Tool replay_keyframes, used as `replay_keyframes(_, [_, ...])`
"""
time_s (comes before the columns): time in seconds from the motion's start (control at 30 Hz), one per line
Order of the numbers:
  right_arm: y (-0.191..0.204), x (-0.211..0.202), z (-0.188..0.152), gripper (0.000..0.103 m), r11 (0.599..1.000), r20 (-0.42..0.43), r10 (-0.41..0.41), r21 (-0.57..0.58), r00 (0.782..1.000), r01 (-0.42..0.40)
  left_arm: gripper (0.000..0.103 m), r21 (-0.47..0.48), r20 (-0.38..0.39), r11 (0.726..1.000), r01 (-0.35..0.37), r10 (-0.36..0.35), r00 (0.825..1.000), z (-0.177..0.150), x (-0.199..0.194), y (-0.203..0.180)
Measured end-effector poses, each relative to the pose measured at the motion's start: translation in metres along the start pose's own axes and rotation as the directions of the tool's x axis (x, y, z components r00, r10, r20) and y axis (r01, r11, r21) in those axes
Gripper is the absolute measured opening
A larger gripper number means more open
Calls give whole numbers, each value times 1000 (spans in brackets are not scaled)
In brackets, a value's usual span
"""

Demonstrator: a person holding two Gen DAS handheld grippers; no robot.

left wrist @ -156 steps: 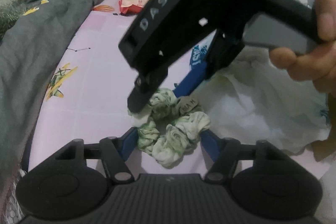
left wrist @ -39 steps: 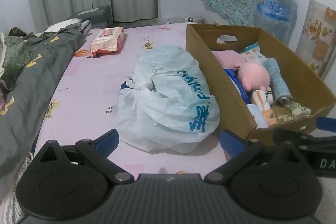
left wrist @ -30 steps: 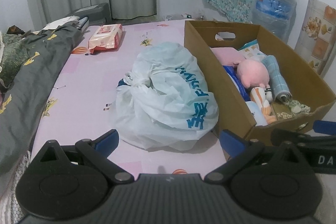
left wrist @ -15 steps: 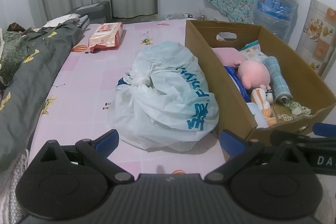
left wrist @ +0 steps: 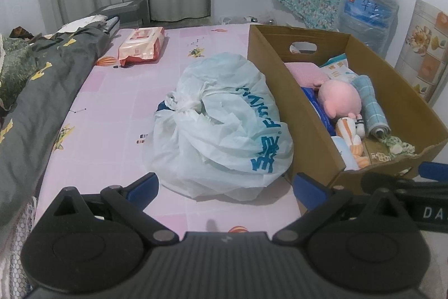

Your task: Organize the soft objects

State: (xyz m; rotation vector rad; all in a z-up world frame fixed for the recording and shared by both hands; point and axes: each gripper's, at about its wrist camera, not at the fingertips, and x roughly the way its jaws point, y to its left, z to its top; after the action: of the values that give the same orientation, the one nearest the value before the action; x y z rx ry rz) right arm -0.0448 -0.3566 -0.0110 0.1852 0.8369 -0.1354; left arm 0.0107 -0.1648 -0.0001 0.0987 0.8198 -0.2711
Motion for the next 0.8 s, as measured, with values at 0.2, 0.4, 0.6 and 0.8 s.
replay_keyframes(0.2, [1, 0, 0, 102, 1000, -3, 0, 0, 1000, 0, 103, -2, -2, 1000, 1, -1, 1000, 0, 0, 0])
replay_keyframes(0.4, [1, 1, 0, 102, 1000, -10, 1, 5, 1000, -1, 102, -3, -3, 1000, -4, 4, 1000, 0, 0, 1])
replay_keyframes(0.6, [2, 2, 0, 102, 1000, -8, 3, 5, 1000, -3, 102, -5, -1, 1000, -8, 7, 1000, 1, 0, 1])
replay_keyframes(0.8, [2, 2, 0, 102, 1000, -8, 3, 6, 1000, -3, 102, -4, 1, 1000, -8, 8, 1000, 1, 0, 2])
